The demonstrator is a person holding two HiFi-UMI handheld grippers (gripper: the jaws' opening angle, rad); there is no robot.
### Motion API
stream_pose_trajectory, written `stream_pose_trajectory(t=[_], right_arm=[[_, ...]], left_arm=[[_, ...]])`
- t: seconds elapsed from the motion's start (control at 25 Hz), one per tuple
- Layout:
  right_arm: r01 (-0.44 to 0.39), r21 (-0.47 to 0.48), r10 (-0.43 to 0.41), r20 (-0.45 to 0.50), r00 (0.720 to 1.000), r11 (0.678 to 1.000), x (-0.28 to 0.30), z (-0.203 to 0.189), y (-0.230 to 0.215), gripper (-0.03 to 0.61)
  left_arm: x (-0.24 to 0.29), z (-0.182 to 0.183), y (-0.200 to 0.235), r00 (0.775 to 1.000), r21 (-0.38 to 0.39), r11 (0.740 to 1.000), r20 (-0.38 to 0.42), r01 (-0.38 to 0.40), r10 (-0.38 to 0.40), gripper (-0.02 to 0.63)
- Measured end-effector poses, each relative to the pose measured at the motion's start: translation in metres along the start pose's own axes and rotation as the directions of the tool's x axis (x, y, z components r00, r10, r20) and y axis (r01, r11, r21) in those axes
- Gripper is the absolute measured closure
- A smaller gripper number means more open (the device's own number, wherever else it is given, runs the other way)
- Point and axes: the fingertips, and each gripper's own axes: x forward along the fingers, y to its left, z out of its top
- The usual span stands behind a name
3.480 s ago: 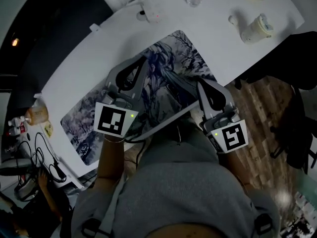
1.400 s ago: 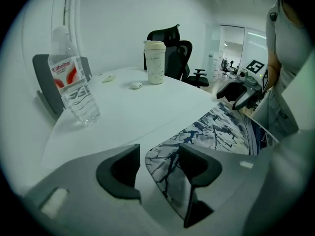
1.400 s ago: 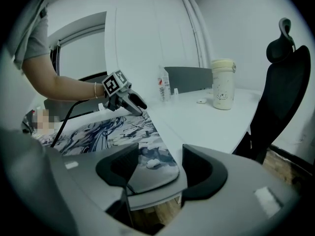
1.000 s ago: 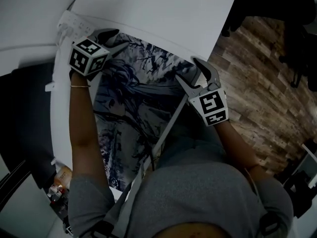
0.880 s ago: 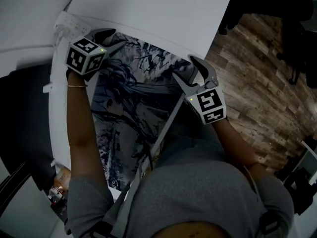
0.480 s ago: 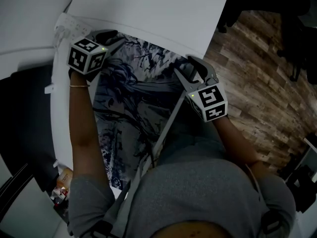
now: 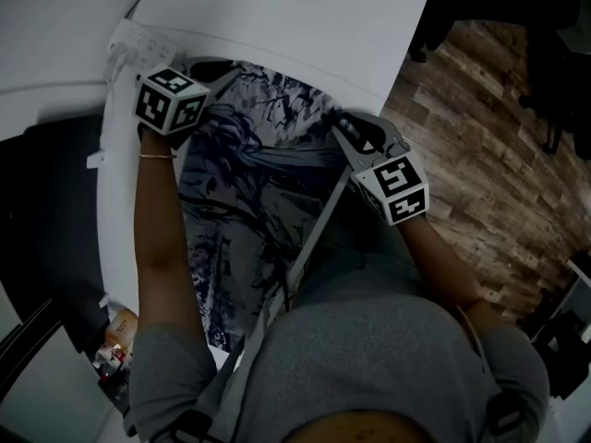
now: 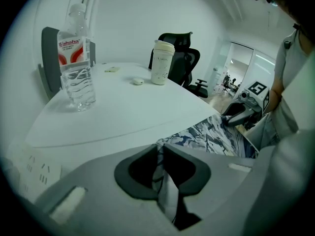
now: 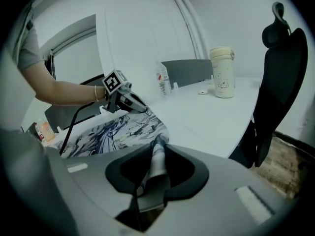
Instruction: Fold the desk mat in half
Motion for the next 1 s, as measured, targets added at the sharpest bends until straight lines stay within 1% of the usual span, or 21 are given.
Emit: stream_pose_trajectory(t=[0.08, 0.16, 0.24, 0.44, 0.6, 0.76, 0.88, 1.0], right_arm=[[0.011, -0.019, -0.011, 0.012, 1.000, 1.000, -0.001, 0.003, 0.000, 0.504], [0.017, -0.034, -0.016, 0.028, 0.999, 0.999, -0.003, 0.007, 0.002, 0.531], [0.014, -0.042, -0.013, 0.044, 0.999, 0.999, -0.006, 0.011, 0.005, 0.538], [-0.015, -0.023, 0.017, 0.072, 0.997, 1.000, -0.014, 0.020, 0.008, 0.545], [-0.016, -0.047, 0.020, 0.097, 0.995, 0.999, -0.020, 0.028, 0.012, 0.545], [-0.002, -0.059, 0.009, 0.129, 0.992, 0.998, -0.026, 0.042, 0.003, 0.545], [0.003, -0.102, 0.012, 0.145, 0.989, 0.995, -0.030, 0.058, -0.008, 0.544], [0.014, -0.118, 0.004, 0.159, 0.987, 0.993, -0.034, 0.074, -0.022, 0.543]], left_arm=[[0.000, -0.001, -0.003, 1.000, -0.001, 1.000, 0.006, 0.009, -0.009, 0.578], [-0.003, 0.000, -0.006, 1.000, 0.002, 1.000, 0.020, 0.010, -0.010, 0.578], [-0.008, 0.004, -0.009, 0.999, 0.008, 1.000, 0.038, 0.001, -0.002, 0.578], [-0.024, 0.015, -0.011, 0.995, 0.018, 0.997, 0.071, -0.069, 0.068, 0.578], [-0.037, 0.025, -0.012, 0.983, -0.016, 0.991, 0.123, -0.135, 0.136, 0.581], [-0.045, 0.045, -0.011, 0.969, -0.033, 0.981, 0.154, -0.193, 0.195, 0.581], [-0.045, 0.067, -0.008, 0.962, -0.026, 0.975, 0.162, -0.220, 0.221, 0.581], [-0.048, 0.089, -0.005, 0.954, -0.021, 0.971, 0.179, -0.240, 0.240, 0.581]])
